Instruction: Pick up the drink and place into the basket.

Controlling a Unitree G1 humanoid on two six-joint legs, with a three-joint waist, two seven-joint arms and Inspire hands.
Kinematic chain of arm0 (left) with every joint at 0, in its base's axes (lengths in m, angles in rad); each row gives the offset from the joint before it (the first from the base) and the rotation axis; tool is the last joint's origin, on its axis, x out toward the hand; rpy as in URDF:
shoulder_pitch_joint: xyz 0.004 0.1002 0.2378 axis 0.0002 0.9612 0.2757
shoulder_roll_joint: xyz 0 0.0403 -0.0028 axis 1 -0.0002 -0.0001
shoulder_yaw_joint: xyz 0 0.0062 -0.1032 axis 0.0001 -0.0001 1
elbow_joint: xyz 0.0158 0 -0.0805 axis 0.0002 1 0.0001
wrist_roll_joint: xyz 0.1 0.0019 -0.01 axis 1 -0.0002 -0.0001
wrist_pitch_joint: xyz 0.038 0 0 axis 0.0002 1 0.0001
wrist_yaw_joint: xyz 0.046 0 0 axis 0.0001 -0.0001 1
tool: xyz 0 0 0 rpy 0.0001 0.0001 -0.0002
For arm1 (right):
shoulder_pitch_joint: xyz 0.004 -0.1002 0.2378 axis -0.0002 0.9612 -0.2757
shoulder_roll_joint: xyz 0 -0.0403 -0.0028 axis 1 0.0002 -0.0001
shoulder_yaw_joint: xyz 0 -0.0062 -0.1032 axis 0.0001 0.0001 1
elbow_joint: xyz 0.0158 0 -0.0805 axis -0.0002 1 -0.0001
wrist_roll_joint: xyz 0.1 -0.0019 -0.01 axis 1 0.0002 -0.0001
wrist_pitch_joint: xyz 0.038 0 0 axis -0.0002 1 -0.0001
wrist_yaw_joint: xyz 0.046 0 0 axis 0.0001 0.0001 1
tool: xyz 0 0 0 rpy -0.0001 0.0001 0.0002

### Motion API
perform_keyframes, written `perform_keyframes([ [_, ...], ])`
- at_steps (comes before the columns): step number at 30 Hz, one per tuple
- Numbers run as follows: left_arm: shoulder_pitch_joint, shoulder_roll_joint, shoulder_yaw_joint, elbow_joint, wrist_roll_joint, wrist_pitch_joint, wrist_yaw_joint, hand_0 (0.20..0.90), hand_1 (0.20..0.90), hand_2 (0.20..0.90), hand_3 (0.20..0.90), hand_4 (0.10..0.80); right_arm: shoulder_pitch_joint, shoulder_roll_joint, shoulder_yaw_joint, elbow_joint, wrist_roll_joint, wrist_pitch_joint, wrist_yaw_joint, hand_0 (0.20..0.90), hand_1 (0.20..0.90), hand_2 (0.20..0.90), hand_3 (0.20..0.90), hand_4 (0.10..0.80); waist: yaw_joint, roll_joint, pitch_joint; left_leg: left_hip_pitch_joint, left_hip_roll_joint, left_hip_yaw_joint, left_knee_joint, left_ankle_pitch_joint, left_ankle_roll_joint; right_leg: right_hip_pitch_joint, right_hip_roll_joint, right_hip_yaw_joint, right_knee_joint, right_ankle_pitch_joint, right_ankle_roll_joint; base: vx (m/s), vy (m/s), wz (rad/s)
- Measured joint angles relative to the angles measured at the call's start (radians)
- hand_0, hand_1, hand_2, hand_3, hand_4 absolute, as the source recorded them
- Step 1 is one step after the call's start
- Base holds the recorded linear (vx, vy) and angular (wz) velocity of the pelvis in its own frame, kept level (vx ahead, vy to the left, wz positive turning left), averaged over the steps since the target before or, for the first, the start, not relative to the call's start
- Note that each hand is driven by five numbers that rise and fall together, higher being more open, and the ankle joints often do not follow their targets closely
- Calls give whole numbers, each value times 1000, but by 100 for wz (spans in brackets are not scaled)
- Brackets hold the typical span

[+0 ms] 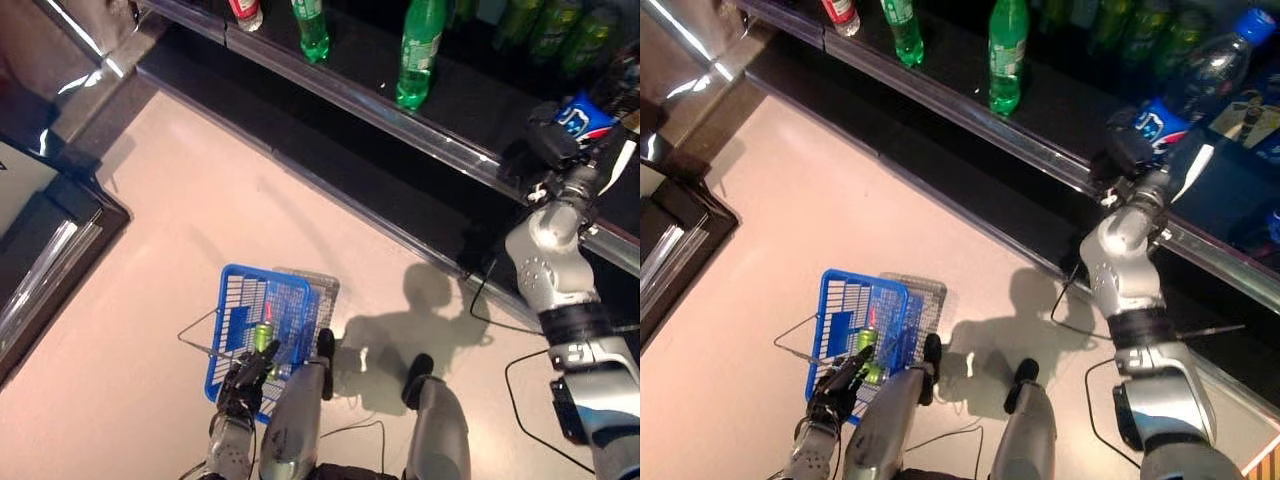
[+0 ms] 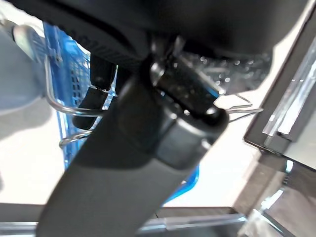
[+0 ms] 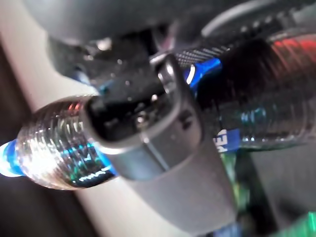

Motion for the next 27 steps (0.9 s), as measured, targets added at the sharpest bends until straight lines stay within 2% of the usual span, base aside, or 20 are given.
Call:
perform_keyframes([
  [8, 45, -6, 21, -154, 4, -6, -43, 300, 300, 300, 200, 100, 153, 69, 15, -256, -62, 17, 212, 300, 300, 300, 200, 100, 1, -6, -2, 66, 17, -7, -19, -3, -18, 64, 15, -19, 1, -25, -12, 53, -1, 3],
  [12, 81, -5, 18, -239, 5, -7, -63, 300, 300, 300, 200, 100, 201, 84, 68, -336, -71, 44, 286, 300, 300, 300, 200, 100, 3, -13, -4, 94, 22, -16, -22, -3, -27, 95, 21, -22, -1, -39, -14, 29, 4, 3],
  [15, 96, 2, 10, -291, 35, -7, -81, 300, 300, 300, 200, 100, 218, 93, 158, -382, -71, 78, 368, 300, 300, 300, 200, 100, 9, -16, -6, 116, 26, -18, -34, -2, -35, 114, 25, -25, -1, -50, -17, 10, 6, 1],
  [19, 110, 45, -52, -368, 70, -7, -84, 300, 300, 300, 200, 100, 230, 109, 239, -387, -56, 123, 402, 300, 300, 300, 200, 100, 25, -17, -6, 133, 26, -40, -50, 3, -44, 139, 26, -47, -5, -60, -19, 11, 13, 13],
  [24, 110, 78, -81, -427, 134, -7, -98, 300, 300, 300, 200, 100, 230, 109, 324, -387, -37, 145, 424, 300, 300, 300, 200, 100, 57, -17, -6, 133, 29, -56, -54, 6, -49, 148, 35, -50, 0, -73, -22, 0, -3, 15],
  [27, 119, 128, -126, -504, 145, -7, -98, 300, 300, 300, 200, 100, 227, 116, 400, -387, -32, 153, 404, 300, 300, 300, 200, 100, 85, -18, -7, 133, 24, -91, -67, 13, -59, 159, 41, -60, 1, -88, -23, 0, -16, 26],
])
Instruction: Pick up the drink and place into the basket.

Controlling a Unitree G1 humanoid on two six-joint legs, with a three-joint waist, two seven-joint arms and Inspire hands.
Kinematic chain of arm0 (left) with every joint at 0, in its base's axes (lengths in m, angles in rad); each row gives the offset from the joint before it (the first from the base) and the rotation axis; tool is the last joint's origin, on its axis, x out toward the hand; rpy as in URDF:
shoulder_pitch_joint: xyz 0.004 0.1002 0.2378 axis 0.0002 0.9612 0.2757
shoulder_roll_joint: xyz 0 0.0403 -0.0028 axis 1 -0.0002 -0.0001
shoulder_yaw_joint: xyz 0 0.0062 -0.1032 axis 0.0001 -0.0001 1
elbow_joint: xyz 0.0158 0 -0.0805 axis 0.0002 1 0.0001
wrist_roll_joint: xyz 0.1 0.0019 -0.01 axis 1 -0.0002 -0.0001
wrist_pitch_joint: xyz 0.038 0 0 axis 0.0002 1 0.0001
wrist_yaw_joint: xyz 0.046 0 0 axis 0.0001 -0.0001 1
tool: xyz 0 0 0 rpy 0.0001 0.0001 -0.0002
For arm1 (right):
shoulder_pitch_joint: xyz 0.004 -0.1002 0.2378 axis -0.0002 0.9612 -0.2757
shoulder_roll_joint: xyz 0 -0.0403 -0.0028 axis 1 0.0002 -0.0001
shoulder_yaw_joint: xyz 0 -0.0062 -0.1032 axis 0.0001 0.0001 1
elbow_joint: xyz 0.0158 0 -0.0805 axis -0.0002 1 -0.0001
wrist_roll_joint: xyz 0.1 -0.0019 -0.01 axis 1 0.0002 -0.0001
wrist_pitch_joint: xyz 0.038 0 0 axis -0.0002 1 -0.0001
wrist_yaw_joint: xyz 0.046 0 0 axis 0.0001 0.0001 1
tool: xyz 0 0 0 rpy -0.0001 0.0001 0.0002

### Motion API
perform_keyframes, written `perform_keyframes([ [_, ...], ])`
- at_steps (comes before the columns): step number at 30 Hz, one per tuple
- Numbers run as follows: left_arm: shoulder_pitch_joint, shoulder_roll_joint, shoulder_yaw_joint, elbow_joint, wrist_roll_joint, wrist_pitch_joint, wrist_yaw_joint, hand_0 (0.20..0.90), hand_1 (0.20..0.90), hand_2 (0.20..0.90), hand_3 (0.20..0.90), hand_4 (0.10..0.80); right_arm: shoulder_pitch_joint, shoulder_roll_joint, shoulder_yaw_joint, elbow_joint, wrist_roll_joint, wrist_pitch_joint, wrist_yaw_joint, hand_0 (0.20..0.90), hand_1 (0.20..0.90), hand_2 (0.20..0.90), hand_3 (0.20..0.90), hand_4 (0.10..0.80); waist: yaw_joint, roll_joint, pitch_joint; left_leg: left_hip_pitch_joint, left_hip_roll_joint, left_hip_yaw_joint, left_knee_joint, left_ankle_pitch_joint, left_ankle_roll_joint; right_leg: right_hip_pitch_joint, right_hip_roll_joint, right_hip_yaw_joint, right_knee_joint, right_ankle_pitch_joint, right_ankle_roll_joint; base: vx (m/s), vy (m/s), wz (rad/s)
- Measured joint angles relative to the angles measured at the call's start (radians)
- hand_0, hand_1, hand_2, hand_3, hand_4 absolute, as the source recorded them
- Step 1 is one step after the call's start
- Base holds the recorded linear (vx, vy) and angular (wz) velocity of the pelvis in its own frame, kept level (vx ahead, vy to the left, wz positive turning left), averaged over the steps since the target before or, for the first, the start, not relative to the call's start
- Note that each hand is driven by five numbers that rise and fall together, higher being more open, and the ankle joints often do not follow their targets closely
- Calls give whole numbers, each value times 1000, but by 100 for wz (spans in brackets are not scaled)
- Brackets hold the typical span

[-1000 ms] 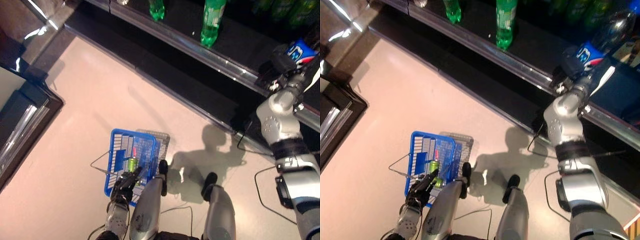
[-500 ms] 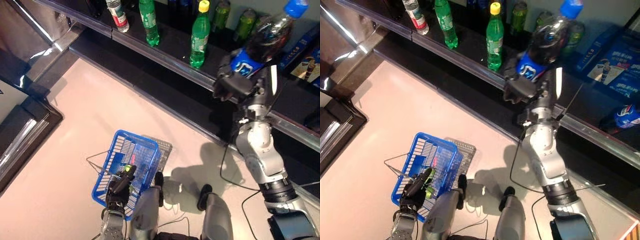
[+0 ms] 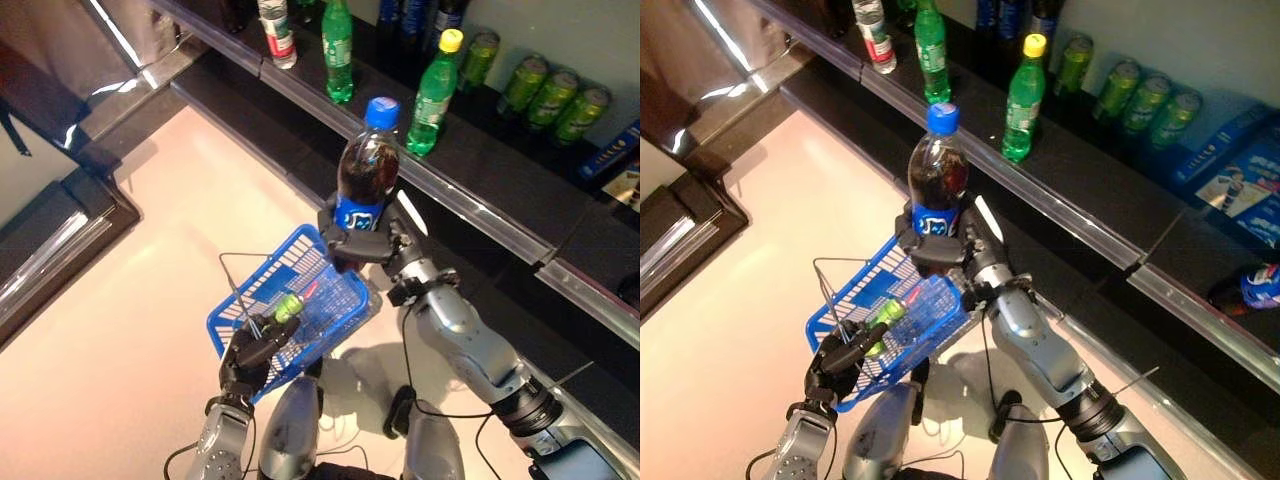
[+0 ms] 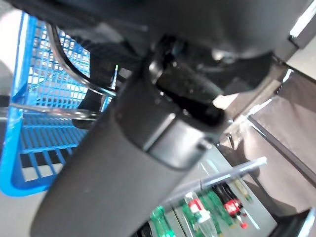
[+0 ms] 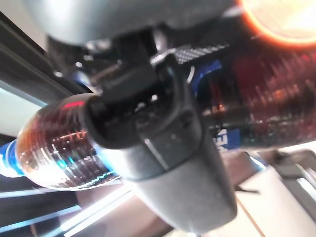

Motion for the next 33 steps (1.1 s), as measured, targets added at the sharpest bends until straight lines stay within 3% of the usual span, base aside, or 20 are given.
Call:
perform_keyframes([
  [5, 4, 63, -38, -82, 18, 4, -3, 300, 300, 300, 200, 100, -6, 21, 37, 1, -1, 4, -92, 300, 300, 300, 200, 100, 40, 0, 0, -1, -10, -56, -13, 10, -9, 28, -5, -47, 7, -27, -2, 12, -24, 33],
  [10, 6, 118, -63, -162, 19, 8, -11, 300, 300, 300, 200, 100, -40, 49, 55, 27, -1, 7, -166, 300, 300, 300, 200, 100, 88, 0, -1, -2, -20, -88, -18, 12, -13, 40, -7, -56, 16, -45, 1, 23, -23, 22],
  [19, -27, 228, -96, -285, 5, 58, -114, 300, 300, 300, 200, 100, -130, 119, 132, 383, -45, 33, -208, 300, 300, 300, 200, 100, 151, -4, -4, -9, -37, -151, -28, 19, -20, 67, -21, -103, 21, -74, 3, 8, -29, 22],
  [33, -78, 254, -116, -323, -13, 190, -247, 300, 300, 300, 200, 100, -109, 199, 180, 722, -44, 66, -159, 300, 300, 300, 200, 100, 190, -5, -5, -28, -55, -201, -39, 27, -24, 71, -36, -152, 22, -91, 8, -10, -19, 11],
])
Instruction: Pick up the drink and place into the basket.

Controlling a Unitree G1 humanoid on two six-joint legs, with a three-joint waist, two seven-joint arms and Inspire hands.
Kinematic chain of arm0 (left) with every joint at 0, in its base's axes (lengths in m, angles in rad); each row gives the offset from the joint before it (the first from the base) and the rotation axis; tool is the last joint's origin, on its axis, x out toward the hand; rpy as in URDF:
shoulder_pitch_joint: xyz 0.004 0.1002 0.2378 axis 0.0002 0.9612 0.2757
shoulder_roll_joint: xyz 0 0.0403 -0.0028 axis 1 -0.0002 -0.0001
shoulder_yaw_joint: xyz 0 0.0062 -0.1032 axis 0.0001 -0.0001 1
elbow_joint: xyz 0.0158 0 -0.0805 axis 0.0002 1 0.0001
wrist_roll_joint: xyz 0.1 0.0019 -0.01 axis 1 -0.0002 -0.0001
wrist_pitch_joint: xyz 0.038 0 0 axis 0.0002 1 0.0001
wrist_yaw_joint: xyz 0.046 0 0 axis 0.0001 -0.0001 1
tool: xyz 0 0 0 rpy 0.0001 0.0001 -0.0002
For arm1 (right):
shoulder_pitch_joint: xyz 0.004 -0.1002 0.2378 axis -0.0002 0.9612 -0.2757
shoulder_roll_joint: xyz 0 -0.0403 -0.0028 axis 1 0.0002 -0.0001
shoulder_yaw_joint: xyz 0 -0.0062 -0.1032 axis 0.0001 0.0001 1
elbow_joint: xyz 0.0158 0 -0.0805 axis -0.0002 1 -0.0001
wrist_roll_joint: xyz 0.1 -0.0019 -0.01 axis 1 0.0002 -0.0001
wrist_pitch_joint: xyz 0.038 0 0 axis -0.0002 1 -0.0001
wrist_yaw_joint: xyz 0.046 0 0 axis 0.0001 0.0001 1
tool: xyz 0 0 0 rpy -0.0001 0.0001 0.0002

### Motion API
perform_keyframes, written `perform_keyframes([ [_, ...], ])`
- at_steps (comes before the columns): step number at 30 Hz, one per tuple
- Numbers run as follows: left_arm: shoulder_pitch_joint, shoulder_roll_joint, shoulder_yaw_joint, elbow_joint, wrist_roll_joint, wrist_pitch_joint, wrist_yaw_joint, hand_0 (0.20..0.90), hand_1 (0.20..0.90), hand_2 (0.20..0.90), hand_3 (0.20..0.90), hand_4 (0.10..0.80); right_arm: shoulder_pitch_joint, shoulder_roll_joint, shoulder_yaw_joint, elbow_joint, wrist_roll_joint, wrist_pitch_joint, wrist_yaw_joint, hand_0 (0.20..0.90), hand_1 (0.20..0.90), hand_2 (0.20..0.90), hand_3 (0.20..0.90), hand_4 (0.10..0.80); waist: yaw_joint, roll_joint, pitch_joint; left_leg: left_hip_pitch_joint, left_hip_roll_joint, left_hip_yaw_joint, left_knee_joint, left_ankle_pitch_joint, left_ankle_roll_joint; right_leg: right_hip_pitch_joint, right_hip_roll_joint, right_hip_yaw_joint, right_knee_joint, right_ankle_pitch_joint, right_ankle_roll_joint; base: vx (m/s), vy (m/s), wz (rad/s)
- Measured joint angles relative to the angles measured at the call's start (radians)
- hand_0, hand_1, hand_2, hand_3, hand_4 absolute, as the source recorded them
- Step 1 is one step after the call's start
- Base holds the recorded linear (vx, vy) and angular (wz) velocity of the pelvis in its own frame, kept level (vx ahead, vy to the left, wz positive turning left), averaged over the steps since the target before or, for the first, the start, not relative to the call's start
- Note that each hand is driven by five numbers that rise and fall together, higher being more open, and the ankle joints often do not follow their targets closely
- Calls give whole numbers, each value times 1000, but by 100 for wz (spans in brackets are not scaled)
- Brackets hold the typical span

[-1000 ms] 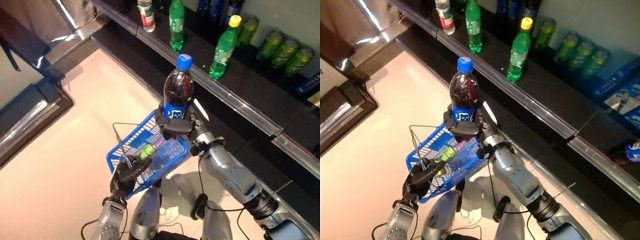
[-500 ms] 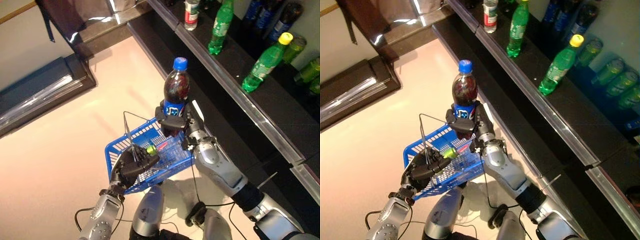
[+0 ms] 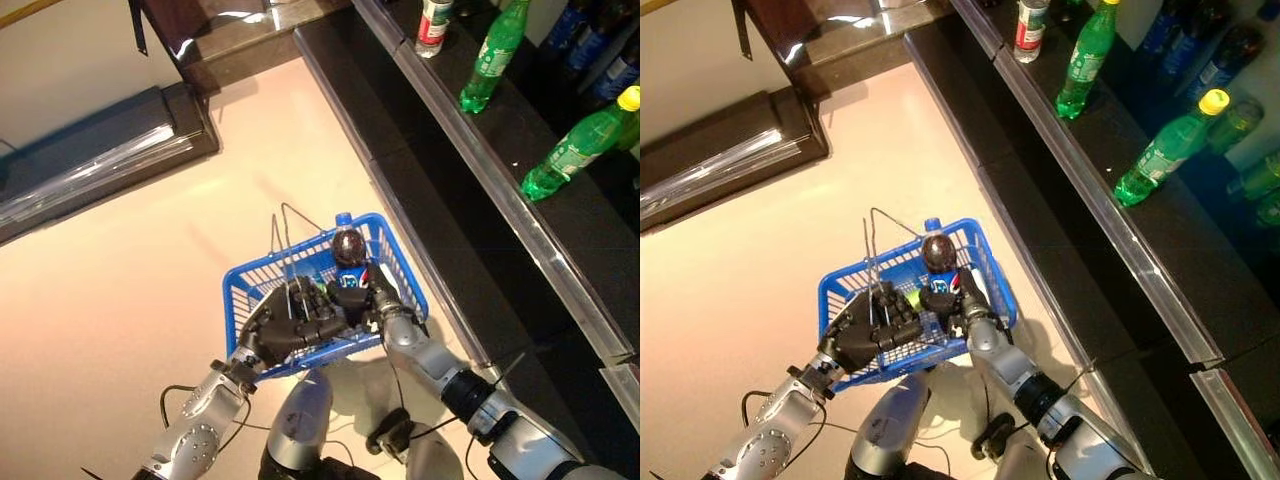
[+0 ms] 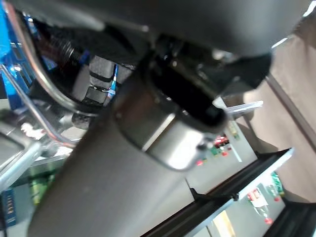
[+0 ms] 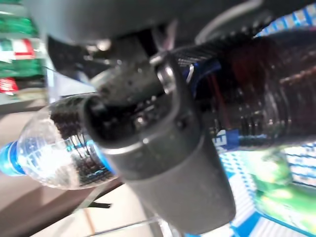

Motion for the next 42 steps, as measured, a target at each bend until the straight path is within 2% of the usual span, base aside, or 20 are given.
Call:
perform_keyframes([
  [4, 4, 7, 0, 0, 1, 19, 0, 300, 300, 300, 200, 100, 1, 21, -2, 53, 5, -8, 13, 300, 300, 300, 200, 100, 7, -1, 0, -8, 0, -4, -3, 2, -2, -9, 0, -3, 4, -1, 2, -31, -30, 4],
  [5, 6, 8, 0, 0, 1, 32, -3, 300, 300, 300, 200, 100, 0, 48, -17, 112, 32, -32, 22, 300, 300, 300, 200, 100, 7, -1, -2, -8, -1, -6, -6, 3, -3, -10, 0, -4, 3, -1, 4, -30, -51, 2],
  [8, 6, 9, -1, 0, 3, 56, -29, 300, 300, 300, 200, 100, 5, 69, -31, 173, 120, -32, 33, 300, 300, 300, 200, 100, 14, -1, -2, -9, 0, -8, -13, 4, -4, -15, 0, -4, 4, -6, 1, -27, -53, 1],
  [13, 6, 10, -2, 0, 26, 81, -41, 300, 300, 300, 200, 100, 10, 94, -54, 263, 276, -37, 81, 300, 300, 300, 200, 100, 25, -1, -3, -11, 0, -11, -17, 4, -4, -21, 0, -7, 4, -8, 4, 10, -38, 1],
  [16, 6, 16, -2, 1, 33, 92, -41, 300, 300, 300, 200, 100, 3, 124, -130, 333, 494, -38, 153, 300, 300, 300, 200, 100, 26, -5, -7, -11, 1, -11, -17, 4, -5, -20, 4, -5, 1, -7, 4, 31, -48, 1],
  [17, 5, 19, -3, 1, 38, 100, -41, 300, 300, 300, 200, 100, -9, 132, -147, 378, 576, -19, 187, 300, 300, 300, 200, 100, 27, -5, -8, -12, 0, -12, -16, 4, -6, -17, 4, -6, 2, -5, 5, -60, 24, 5],
  [22, 5, 40, -7, 1, 41, 118, -63, 300, 300, 300, 200, 100, -8, 132, -175, 422, 766, 65, 251, 300, 300, 300, 200, 100, 36, -13, -15, -11, -4, -29, -17, 3, -6, -9, 5, -6, -3, -16, 0, 33, -33, 10],
  [34, -15, 69, -7, 1, 41, 130, -76, 300, 300, 300, 200, 100, -60, 131, -222, 502, 933, 196, 308, 300, 300, 300, 200, 100, 69, -14, -15, -11, -6, -32, -17, 4, -6, -7, 4, -9, -4, -16, 1, 9, 4, 0],
  [35, -21, 69, -7, 1, 41, 136, -76, 300, 300, 300, 200, 100, -64, 131, -228, 510, 947, 199, 306, 592, 592, 592, 540, 440, 74, -14, -16, -11, -6, -32, -17, 4, -6, -7, 4, -9, -4, -16, 1, 32, 20, 2],
  [36, -24, 69, -7, 1, 41, 140, -76, 300, 300, 300, 200, 100, -64, 130, -230, 513, 956, 199, 303, 691, 691, 691, 656, 556, 77, -14, -16, -12, -7, -32, -17, 4, -6, -7, 3, -10, -4, -16, 1, 0, 0, 0],
  [37, -25, 70, -7, 1, 41, 141, -76, 300, 300, 300, 200, 100, -65, 131, -236, 515, 957, 203, 298, 900, 900, 900, 900, 800, 78, -14, -16, -12, -7, -33, -17, 4, -6, -7, 3, -11, -4, -16, 1, 35, 23, 3],
  [42, -34, 70, -7, 0, 40, 143, -76, 300, 300, 300, 200, 100, -102, 132, -279, 581, 987, 227, 269, 900, 900, 900, 900, 800, 81, -14, -16, -26, -9, -43, -13, 5, -7, -8, 1, -27, -5, -14, 6, 24, 21, 7],
])
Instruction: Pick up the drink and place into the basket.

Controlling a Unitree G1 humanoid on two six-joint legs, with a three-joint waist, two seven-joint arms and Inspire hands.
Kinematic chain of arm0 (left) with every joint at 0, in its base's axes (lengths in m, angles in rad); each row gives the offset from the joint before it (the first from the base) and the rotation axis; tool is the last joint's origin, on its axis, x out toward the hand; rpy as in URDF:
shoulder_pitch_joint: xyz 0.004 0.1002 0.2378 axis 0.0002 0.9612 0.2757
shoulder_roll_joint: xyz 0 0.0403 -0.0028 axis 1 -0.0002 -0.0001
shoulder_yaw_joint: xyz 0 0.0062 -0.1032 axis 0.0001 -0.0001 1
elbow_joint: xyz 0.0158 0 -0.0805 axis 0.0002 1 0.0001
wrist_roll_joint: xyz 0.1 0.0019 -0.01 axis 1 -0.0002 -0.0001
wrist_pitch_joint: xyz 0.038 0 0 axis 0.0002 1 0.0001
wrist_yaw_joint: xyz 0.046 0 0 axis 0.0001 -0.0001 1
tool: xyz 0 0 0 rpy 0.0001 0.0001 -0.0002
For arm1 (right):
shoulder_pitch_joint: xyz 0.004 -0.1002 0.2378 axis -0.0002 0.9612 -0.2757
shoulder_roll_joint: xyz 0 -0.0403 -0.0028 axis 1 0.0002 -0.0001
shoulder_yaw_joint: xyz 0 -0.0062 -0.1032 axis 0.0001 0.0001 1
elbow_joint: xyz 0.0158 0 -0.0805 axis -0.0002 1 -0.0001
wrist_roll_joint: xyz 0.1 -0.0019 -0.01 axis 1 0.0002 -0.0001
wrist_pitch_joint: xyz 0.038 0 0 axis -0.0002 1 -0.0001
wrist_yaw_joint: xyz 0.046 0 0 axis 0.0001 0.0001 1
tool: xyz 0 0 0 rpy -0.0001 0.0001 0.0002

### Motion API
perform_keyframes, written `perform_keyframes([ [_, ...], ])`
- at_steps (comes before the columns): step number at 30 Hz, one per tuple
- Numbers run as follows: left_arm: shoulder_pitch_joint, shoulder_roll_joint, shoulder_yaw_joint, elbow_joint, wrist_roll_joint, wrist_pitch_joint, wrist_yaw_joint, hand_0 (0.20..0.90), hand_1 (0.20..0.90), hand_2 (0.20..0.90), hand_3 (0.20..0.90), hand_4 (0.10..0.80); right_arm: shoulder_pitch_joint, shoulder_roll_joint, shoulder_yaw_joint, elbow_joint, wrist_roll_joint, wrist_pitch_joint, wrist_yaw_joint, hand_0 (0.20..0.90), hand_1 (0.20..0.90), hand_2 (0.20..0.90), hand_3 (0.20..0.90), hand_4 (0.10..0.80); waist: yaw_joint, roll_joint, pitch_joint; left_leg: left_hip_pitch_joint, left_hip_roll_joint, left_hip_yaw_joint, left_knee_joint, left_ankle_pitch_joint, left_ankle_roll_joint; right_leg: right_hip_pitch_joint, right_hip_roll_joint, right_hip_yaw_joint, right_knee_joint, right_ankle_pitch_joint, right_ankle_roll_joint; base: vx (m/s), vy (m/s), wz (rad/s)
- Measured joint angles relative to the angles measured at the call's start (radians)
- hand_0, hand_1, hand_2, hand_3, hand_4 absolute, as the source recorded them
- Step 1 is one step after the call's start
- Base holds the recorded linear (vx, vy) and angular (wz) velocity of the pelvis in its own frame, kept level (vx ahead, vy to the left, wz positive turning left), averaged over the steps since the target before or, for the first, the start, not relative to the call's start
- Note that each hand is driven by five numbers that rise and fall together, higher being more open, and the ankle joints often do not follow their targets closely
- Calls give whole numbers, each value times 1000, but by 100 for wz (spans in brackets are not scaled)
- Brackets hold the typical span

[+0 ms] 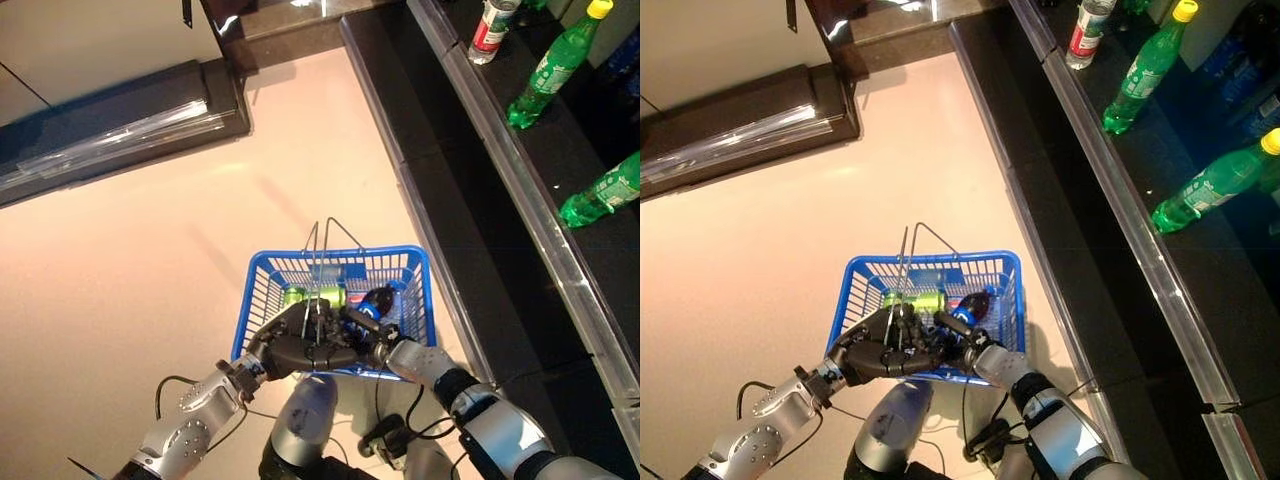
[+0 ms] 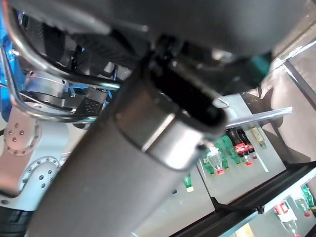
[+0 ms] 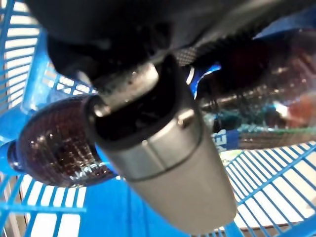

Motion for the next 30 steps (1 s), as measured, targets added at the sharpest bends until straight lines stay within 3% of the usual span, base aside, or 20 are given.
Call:
perform_keyframes([
  [16, -4, 8, -2, 1, -3, 31, 21, 300, 300, 300, 200, 100, -13, -1, -55, 41, 5, -14, 4, 900, 900, 900, 900, 800, -9, -14, -8, 1, -7, -11, 1, 3, 1, 8, -1, -1, -1, -6, 1, 2, 6, 2],
  [19, -2, 9, -2, 1, -2, 31, 21, 300, 300, 300, 200, 100, 37, -11, -34, -49, 4, -41, 2, 900, 900, 900, 900, 800, -4, -18, -10, -3, -8, -10, 0, 6, 3, 4, -2, -3, -3, 2, 3, -32, 25, 1],
  [24, 25, 5, 9, 4, 2, 17, 22, 300, 300, 300, 200, 100, 198, -57, 60, -395, 5, -150, 1, 900, 900, 900, 900, 800, -33, -29, -13, -12, 0, 5, 1, 6, 7, -2, 2, 0, -18, 20, 6, -38, 14, -8],
  [26, 58, -17, 30, 19, 22, -31, 23, 300, 300, 300, 200, 100, 269, -78, 78, -593, -7, -219, -6, 900, 900, 900, 900, 800, -67, -40, -12, -21, 5, 14, 2, 9, 8, -16, 11, 3, -26, 35, 6, -78, 29, -15],
  [30, 102, -13, 46, 47, 77, -96, 47, 300, 300, 300, 200, 100, 357, -110, 74, -802, -53, -264, 6, 900, 900, 900, 900, 800, -107, -73, -22, -20, 11, 26, 1, 8, 11, -19, 18, 25, -40, 41, 4, -14, 6, -9],
])
